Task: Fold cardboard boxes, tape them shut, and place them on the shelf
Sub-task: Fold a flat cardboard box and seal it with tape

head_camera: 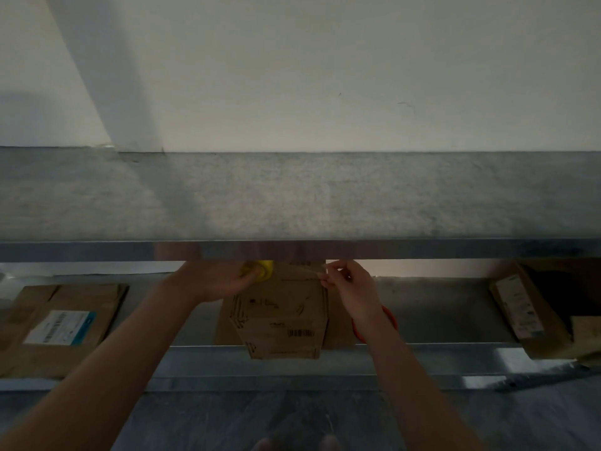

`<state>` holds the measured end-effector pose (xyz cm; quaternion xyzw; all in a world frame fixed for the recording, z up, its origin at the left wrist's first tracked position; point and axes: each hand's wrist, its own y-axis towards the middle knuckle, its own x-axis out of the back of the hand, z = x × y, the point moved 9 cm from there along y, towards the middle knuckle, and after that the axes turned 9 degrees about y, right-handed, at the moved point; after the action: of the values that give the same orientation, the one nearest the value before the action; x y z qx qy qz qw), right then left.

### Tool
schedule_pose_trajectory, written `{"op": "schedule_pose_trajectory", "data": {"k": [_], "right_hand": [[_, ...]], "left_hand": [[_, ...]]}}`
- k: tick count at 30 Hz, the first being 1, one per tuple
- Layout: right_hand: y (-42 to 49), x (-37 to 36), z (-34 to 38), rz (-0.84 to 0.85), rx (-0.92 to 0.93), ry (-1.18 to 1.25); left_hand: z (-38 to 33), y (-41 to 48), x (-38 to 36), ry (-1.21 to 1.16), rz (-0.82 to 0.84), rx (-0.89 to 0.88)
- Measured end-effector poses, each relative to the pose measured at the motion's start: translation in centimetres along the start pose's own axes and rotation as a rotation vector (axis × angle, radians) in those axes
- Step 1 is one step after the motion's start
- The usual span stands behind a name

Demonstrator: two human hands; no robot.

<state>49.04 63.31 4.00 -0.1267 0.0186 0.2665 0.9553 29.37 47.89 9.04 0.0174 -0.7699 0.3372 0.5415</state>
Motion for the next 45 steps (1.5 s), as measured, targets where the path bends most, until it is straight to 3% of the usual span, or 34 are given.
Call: {"op": "schedule_pose_trajectory", "data": {"k": [4,8,11,15,23,25,28,31,34,36,40,45], "right_hand": [[-0.2,0.6,-0.4,-0.007,0.011,0.012],[-0.1,2.3,-1.8,-0.038,0.054,-0.195],[-0.2,2.2,-3.6,-0.036,-0.047,-0.268],[0.0,1.5,-5.1,-0.063,-0.140,-0.092],[-0.3,0.7,-6.6,-0.100,-0.144,0.083],[-0.4,0.5,-6.4,-0.103,-0.109,0.030],[-1.1,1.3,-3.9,-0.127,0.073,-0.252],[-2.2,0.6,-1.7,0.031,0.247,-0.351],[-2.3,-1.8,-2.5,0.310,0.206,-0.531],[-2.0,-2.0,-2.7,0.354,0.136,-0.571],[-1.8,-2.6,-1.8,0.446,0.202,-0.760],[-1.1,-4.4,-1.1,0.639,0.210,-0.849]], "left_hand": [[-1.5,0.6,0.1,-0.188,0.014,-0.009],[-3.5,1.1,0.2,-0.052,-0.035,-0.057],[-3.7,1.6,-0.1,-0.014,-0.029,-0.061],[-2.7,1.8,-0.5,-0.016,-0.004,-0.024],[-3.1,1.0,0.1,0.067,-0.076,-0.026],[-3.2,0.9,0.2,0.068,-0.083,-0.021],[-3.5,0.6,0.6,0.087,-0.101,-0.025],[-4.0,0.3,1.0,0.080,-0.097,-0.019],[-4.3,-0.3,1.2,0.125,-0.121,-0.011],[-4.0,-0.9,1.6,0.150,-0.168,0.008],[-3.4,-1.8,1.9,0.110,-0.232,0.020],[-3.0,-2.0,2.4,-0.142,-0.265,-0.060]]}}
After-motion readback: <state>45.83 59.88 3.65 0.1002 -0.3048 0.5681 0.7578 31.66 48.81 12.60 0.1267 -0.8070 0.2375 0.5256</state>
